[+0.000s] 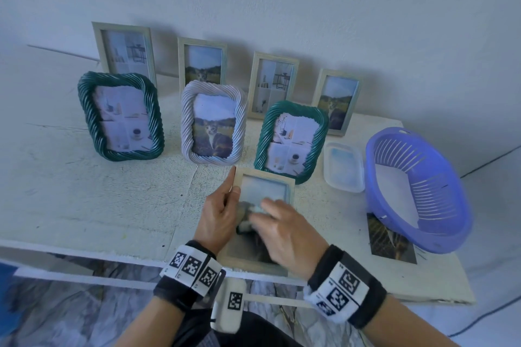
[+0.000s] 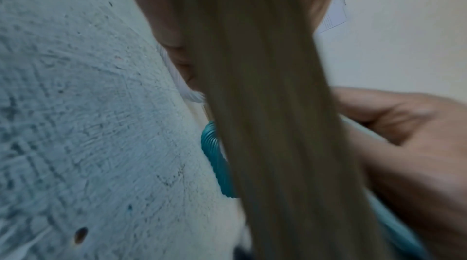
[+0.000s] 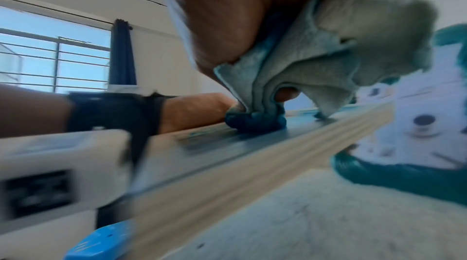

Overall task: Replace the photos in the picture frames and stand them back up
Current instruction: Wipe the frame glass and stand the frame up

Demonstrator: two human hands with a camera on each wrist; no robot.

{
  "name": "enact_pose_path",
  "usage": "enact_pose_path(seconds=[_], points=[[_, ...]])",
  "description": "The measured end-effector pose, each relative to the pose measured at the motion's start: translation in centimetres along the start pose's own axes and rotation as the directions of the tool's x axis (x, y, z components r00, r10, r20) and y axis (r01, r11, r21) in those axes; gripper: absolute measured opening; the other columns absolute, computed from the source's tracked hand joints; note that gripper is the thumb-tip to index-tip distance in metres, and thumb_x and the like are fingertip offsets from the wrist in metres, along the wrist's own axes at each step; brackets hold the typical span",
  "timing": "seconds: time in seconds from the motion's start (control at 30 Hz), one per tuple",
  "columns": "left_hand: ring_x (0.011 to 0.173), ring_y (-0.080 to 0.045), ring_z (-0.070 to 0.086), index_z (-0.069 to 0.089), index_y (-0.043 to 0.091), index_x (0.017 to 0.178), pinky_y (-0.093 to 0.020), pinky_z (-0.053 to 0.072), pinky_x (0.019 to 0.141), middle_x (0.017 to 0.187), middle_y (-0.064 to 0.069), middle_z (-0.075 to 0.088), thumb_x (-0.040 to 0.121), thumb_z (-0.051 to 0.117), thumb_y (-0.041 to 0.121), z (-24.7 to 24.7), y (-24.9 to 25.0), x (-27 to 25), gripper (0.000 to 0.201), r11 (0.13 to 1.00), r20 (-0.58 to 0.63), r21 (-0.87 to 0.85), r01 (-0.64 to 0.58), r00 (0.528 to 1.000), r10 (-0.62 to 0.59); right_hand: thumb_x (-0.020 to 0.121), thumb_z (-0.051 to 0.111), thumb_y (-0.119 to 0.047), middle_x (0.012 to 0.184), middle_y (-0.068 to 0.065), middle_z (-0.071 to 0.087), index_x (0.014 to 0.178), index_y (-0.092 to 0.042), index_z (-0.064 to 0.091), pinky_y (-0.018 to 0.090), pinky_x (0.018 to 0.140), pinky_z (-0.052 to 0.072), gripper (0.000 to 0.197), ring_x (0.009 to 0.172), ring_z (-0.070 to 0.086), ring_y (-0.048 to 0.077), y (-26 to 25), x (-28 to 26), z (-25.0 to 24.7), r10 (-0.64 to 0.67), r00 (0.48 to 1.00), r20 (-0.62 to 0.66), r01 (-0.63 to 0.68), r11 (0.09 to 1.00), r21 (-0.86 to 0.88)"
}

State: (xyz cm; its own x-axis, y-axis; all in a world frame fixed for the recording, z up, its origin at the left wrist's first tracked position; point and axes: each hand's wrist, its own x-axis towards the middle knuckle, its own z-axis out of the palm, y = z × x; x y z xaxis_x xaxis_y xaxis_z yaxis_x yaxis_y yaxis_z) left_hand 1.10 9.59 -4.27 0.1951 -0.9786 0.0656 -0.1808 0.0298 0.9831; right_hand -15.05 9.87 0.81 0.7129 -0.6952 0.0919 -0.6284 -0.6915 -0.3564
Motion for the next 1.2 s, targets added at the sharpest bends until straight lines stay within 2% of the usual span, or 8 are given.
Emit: enact_pose_path(seconds=[0.13, 0.23, 0.4, 0.53, 0.67, 0.8, 0.9, 1.2], points=[[0.056, -0.009, 0.039, 0.037, 0.014, 0.148, -0.025, 0.040, 0.056, 0.071, -0.004, 0.050, 0.103, 0.043, 0.013, 0.2, -0.2, 0.0, 0.045, 1.000, 0.007, -0.008, -0.010, 1.000, 0.010, 0.086, 0.060, 0.001, 0.087, 0.002, 0.050, 0.087, -0.008, 0.063, 0.038, 0.064, 0.049, 0.009, 0.070, 0.049, 0.019, 2.3, 2.3, -1.2, 0.151, 0.979, -0.138, -0.160, 0.985, -0.057], [0.051, -0.001, 0.035, 0.037, 0.010, 0.145, -0.013, 0.033, 0.050, 0.062, 0.007, 0.043, 0.102, 0.043, 0.008, 0.0, 0.2, 0.1, 0.044, 1.000, -0.004, -0.003, -0.012, 1.000, 0.012, 0.089, 0.059, -0.001, 0.090, 0.000, 0.049, 0.092, -0.007, 0.065, 0.033, 0.066, 0.050, 0.009, 0.072, 0.049, 0.015, 0.9, 1.2, -0.4, 0.127, 0.986, -0.104, -0.128, 0.992, -0.005], [0.042, -0.003, 0.027, 0.039, 0.010, 0.145, -0.013, 0.023, 0.044, 0.046, 0.013, 0.028, 0.102, 0.043, 0.007, -0.8, 0.3, 0.4, 0.043, 1.000, -0.056, 0.011, 0.013, 0.998, -0.013, 0.093, 0.059, -0.010, 0.091, -0.001, 0.053, 0.096, -0.006, 0.068, 0.021, 0.071, 0.045, 0.011, 0.079, 0.049, 0.010, -1.2, -1.4, -0.1, -0.035, 0.999, -0.001, 0.035, 0.995, 0.095], [0.039, -0.001, 0.027, 0.035, 0.012, 0.144, -0.009, 0.024, 0.042, 0.043, 0.012, 0.031, 0.102, 0.041, 0.005, -0.8, 1.0, 0.6, 0.043, 1.000, -0.047, -0.022, -0.005, 0.999, 0.004, 0.088, 0.063, -0.005, 0.088, 0.000, 0.052, 0.097, -0.009, 0.067, 0.027, 0.066, 0.051, 0.011, 0.071, 0.048, 0.012, 1.4, 0.7, -1.4, 0.075, 0.992, -0.099, -0.079, 0.996, -0.037], [0.053, -0.009, 0.033, 0.039, 0.014, 0.145, -0.025, 0.032, 0.052, 0.063, -0.002, 0.038, 0.103, 0.042, 0.011, -0.8, 0.8, 1.0, 0.043, 0.998, -0.067, -0.057, 0.011, 0.998, -0.015, 0.084, 0.064, 0.002, 0.088, 0.003, 0.049, 0.096, -0.007, 0.065, 0.032, 0.064, 0.051, 0.015, 0.070, 0.052, 0.019, 1.9, 2.2, -1.4, 0.187, 0.967, -0.173, -0.202, 0.976, -0.078], [0.048, -0.005, 0.028, 0.036, 0.021, 0.144, -0.018, 0.028, 0.048, 0.054, 0.014, 0.035, 0.103, 0.041, 0.009, -1.3, 0.5, 1.2, 0.043, 1.000, -0.089, -0.021, 0.017, 0.996, -0.019, 0.093, 0.055, -0.010, 0.092, -0.002, 0.050, 0.103, -0.006, 0.065, 0.017, 0.061, 0.045, 0.015, 0.068, 0.046, 0.006, -0.8, 0.0, -0.1, 0.141, 0.985, -0.101, -0.139, 0.990, 0.027], [0.043, -0.003, 0.023, 0.036, 0.021, 0.145, -0.016, 0.022, 0.043, 0.046, 0.014, 0.026, 0.103, 0.041, 0.009, -1.8, 0.1, 1.1, 0.044, 1.000, -0.085, -0.010, 0.020, 0.996, -0.020, 0.094, 0.057, -0.011, 0.092, -0.002, 0.049, 0.103, -0.008, 0.065, 0.017, 0.066, 0.046, 0.012, 0.071, 0.046, 0.007, -2.2, -1.7, 0.3, 0.030, 0.999, -0.040, -0.027, 0.998, 0.058], [0.076, -0.013, 0.045, 0.037, 0.014, 0.147, -0.033, 0.040, 0.069, 0.088, -0.002, 0.049, 0.104, 0.042, 0.015, -1.0, 0.1, 0.8, 0.044, 0.999, -0.030, -0.043, 0.015, 0.999, -0.017, 0.086, 0.061, 0.001, 0.088, 0.002, 0.049, 0.093, -0.007, 0.063, 0.032, 0.065, 0.051, 0.011, 0.071, 0.049, 0.016, 0.9, 2.4, -1.3, 0.133, 0.983, -0.128, -0.145, 0.986, -0.086]])
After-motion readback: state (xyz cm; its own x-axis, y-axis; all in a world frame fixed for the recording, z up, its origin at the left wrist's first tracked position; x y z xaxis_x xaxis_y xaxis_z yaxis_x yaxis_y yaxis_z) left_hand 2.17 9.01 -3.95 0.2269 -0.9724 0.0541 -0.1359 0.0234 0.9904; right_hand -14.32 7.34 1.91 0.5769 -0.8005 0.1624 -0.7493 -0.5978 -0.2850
